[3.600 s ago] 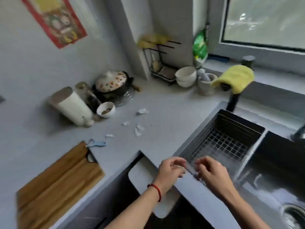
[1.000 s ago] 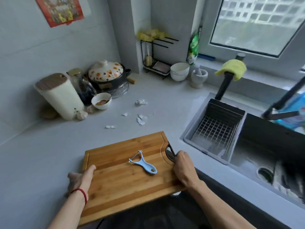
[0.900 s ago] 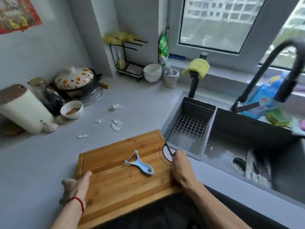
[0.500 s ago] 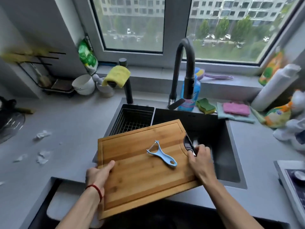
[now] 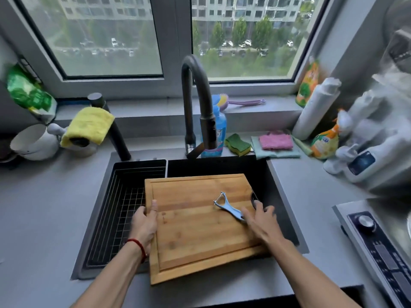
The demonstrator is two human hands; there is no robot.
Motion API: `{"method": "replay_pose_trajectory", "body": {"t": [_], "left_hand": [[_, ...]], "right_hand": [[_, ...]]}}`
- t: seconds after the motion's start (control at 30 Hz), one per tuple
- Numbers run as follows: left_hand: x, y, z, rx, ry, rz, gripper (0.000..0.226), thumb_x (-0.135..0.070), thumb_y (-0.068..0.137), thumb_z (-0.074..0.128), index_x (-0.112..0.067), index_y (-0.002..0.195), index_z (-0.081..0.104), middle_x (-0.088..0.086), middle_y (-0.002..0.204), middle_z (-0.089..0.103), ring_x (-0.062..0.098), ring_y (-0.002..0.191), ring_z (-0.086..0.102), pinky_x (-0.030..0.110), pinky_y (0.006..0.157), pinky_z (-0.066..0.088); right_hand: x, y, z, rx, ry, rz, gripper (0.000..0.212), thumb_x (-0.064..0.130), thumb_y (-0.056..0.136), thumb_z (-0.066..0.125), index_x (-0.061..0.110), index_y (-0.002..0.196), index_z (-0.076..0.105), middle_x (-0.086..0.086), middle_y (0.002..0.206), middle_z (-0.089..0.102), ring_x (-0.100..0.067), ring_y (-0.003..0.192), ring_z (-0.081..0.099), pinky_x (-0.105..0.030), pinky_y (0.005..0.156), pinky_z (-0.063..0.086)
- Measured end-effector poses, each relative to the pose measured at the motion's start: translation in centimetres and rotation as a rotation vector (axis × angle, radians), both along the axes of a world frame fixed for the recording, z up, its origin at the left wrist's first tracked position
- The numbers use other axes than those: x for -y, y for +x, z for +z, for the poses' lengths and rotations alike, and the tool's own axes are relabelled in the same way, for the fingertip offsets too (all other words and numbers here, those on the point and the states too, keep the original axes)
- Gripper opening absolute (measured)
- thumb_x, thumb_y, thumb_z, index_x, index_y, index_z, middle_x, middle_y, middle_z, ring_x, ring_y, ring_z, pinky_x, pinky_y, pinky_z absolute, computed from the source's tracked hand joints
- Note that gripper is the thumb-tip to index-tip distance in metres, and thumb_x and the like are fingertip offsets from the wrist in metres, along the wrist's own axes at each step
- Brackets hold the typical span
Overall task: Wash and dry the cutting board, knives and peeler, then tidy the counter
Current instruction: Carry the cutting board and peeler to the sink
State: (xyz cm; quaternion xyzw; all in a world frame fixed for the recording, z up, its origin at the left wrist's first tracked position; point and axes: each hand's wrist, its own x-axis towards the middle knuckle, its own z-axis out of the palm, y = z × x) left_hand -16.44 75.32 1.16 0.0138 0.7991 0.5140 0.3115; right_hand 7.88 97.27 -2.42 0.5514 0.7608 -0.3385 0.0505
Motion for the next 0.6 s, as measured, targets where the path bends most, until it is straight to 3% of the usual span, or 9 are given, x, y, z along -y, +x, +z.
{"method": "replay_pose_trajectory", "body": {"t": [0.1,0.2,0.27,0.43,0.5,0.6], "left_hand": [[-0.7,-0.4,-0.2,-0.048,-0.055,-0.004,0.044,-0.054,0.098,0.053,-0.011,0.097,0.062,0.012,0.088,0.074,0.032,0.081,0.072,0.049,0.076,0.061],[-3.1,-0.2,-0.3,-0.119,-0.092,-0.004,0.044,-0.053,0.098,0.053,-0.011,0.093,0.063,0.008,0.082,0.073,0.029,0.076,0.07,0.035,0.063,0.058],[-4.6,0.2,-0.3,-0.163,-0.111,0.0,0.043,-0.053,0.098,0.054,-0.011,0.091,0.062,0.007,0.08,0.072,0.026,0.072,0.069,0.03,0.057,0.053],[-8.8,1.4,-1.0,-0.267,-0.183,-0.058,0.048,-0.056,0.098,0.054,-0.009,0.092,0.061,0.013,0.087,0.071,0.032,0.08,0.067,0.043,0.073,0.055],[-10.0,1.7,-1.7,-0.288,-0.187,-0.073,0.051,-0.057,0.098,0.054,-0.007,0.093,0.06,0.018,0.09,0.07,0.036,0.084,0.067,0.045,0.076,0.054],[-11.5,1.6,-3.7,-0.285,-0.198,-0.099,0.058,-0.062,0.095,0.054,-0.004,0.092,0.056,0.018,0.081,0.063,0.033,0.074,0.061,0.053,0.079,0.053]], "right_hand": [[0.9,-1.0,-1.5,0.04,0.085,0.095,0.047,0.053,0.103,0.038,0.019,0.134,0.044,-0.012,0.139,0.039,-0.035,0.129,0.041,-0.048,0.101,0.04],[-0.3,-1.5,-3.1,0.075,0.224,0.173,0.036,0.045,0.106,0.038,0.015,0.12,0.05,-0.007,0.124,0.05,-0.029,0.119,0.048,-0.041,0.094,0.042],[-1.2,-1.7,-3.9,0.109,0.19,0.211,0.033,0.042,0.106,0.038,0.014,0.117,0.053,-0.006,0.12,0.051,-0.027,0.115,0.048,-0.041,0.093,0.042],[-4.1,-1.4,-5.7,0.079,-0.098,0.028,0.022,0.027,0.102,0.047,0.007,0.106,0.056,-0.013,0.11,0.065,-0.031,0.093,0.058,-0.037,0.077,0.047],[-5.6,-0.6,-6.2,0.051,-0.112,-0.092,0.022,0.023,0.102,0.048,0.004,0.108,0.057,-0.016,0.113,0.066,-0.036,0.099,0.061,-0.037,0.076,0.047],[-7.7,0.4,-6.5,0.115,-0.073,-0.119,0.02,0.015,0.104,0.047,0.0,0.114,0.055,-0.021,0.119,0.064,-0.038,0.107,0.063,-0.036,0.075,0.046]]}}
